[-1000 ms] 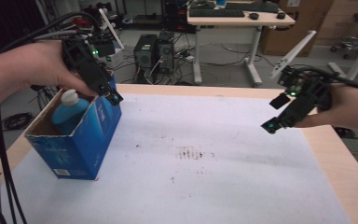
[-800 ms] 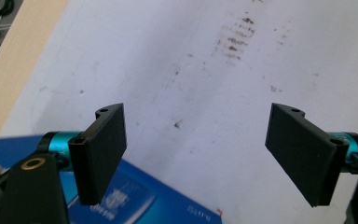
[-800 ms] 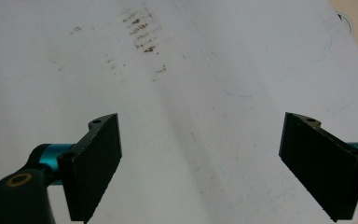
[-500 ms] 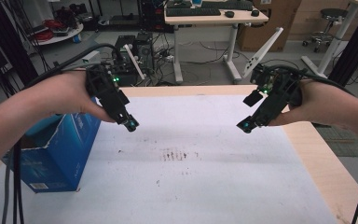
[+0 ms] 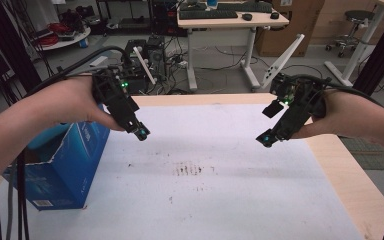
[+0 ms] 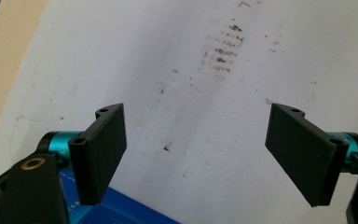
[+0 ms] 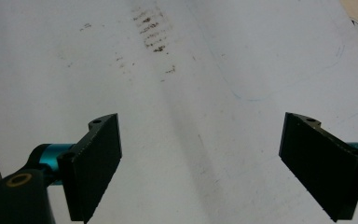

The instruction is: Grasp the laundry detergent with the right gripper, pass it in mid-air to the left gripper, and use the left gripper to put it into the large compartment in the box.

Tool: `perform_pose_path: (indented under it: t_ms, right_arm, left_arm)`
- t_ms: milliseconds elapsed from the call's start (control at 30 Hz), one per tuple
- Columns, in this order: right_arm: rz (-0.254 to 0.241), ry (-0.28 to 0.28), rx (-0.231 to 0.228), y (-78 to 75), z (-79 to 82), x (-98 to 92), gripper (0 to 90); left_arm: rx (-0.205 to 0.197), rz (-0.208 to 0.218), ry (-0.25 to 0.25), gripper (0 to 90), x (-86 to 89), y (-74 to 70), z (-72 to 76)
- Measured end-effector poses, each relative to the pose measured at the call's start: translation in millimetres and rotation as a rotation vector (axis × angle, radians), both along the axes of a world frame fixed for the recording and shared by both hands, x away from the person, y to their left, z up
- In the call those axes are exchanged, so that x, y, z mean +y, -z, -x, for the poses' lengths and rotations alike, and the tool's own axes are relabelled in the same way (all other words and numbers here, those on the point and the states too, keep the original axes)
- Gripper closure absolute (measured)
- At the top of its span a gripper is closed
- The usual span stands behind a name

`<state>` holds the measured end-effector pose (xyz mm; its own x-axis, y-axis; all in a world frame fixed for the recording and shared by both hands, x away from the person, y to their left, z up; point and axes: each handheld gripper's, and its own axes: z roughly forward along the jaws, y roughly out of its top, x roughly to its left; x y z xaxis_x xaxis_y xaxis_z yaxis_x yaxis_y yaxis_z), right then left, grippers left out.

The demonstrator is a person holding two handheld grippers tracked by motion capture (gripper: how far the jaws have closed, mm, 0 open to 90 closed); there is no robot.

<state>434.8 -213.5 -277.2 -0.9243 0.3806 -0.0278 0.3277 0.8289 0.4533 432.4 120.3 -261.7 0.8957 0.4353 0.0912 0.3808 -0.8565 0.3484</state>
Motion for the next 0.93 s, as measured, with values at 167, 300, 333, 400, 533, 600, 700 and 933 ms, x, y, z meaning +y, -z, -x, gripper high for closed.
perform_pose_path:
  t_ms: [167,300,333,400,533,600,700,933]
  right_arm:
    - [-0.006,-0.005,0.0,-0.4,-0.1,0.8,12.3]
    - [-0.009,-0.004,-0.001,-0.9,-0.2,-0.1,12.3]
    - [-0.009,-0.006,-0.002,-1.0,-0.1,-0.4,12.3]
    - [-0.009,-0.006,-0.005,-1.3,-0.2,-1.2,12.3]
    - [-0.009,-0.007,-0.008,-1.9,0.6,-1.9,12.3]
    - [-0.009,-0.001,-0.008,-2.3,1.3,-2.5,12.3]
    - [-0.011,-0.001,-0.01,-3.0,1.9,-3.0,12.3]
    - [-0.017,0.0,-0.011,-4.3,3.3,-3.7,12.3]
  left_arm:
    - [0.001,0.002,-0.002,20.6,-0.4,0.5,-0.2]
    - [0.006,-0.007,0.005,20.6,-1.1,1.3,-0.2]
    - [0.006,-0.004,0.004,20.7,-1.2,1.3,-0.1]
    - [0.006,-0.003,0.004,20.6,-1.2,1.2,0.0]
    - [0.005,-0.005,0.008,20.7,-1.0,0.9,0.1]
    - [0.007,-0.006,0.004,20.6,-1.5,1.7,0.4]
    - [0.005,-0.004,0.004,20.6,-1.0,1.0,0.3]
    - [0.009,-0.001,-0.005,20.6,1.0,0.6,-0.5]
